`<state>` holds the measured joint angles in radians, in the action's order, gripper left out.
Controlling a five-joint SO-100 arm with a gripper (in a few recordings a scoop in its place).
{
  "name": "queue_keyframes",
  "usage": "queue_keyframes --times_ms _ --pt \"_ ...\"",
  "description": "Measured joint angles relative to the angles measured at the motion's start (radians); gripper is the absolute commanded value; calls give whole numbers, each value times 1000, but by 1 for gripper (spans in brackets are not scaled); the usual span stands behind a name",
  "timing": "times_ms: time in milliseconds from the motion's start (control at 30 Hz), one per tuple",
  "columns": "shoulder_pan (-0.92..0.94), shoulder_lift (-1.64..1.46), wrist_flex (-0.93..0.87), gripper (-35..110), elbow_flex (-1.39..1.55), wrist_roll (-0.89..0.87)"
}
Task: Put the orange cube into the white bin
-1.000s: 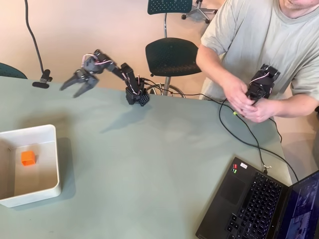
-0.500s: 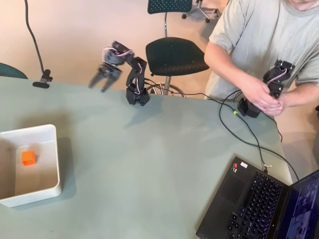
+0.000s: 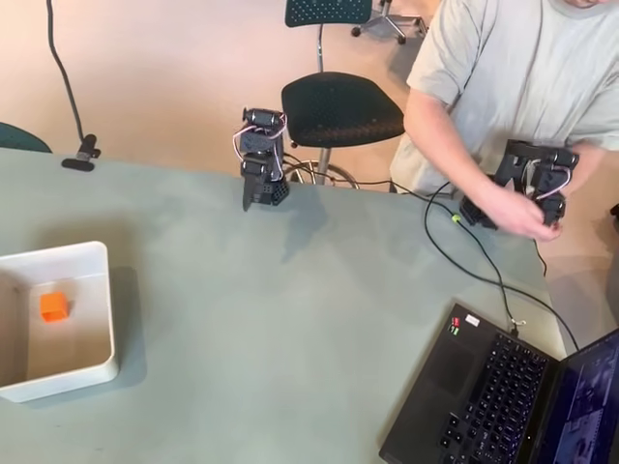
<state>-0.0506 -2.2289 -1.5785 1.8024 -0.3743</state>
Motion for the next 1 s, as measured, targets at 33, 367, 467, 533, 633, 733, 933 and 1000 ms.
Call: queue_keyframes --times_ms 33,367,467,533,633,733,933,1000 --pt "3 -2 40 42 72 -2" --pt "9 -302 428 42 750 -9" --pt "11 -403 453 38 831 -9" --pt "11 -433 465 34 873 -9" --pt "12 -453 508 26 925 -9" --pt "12 -456 575 20 974 -9" --pt "12 -506 657 12 1014 -2" --pt "11 -566 661 12 1040 0"
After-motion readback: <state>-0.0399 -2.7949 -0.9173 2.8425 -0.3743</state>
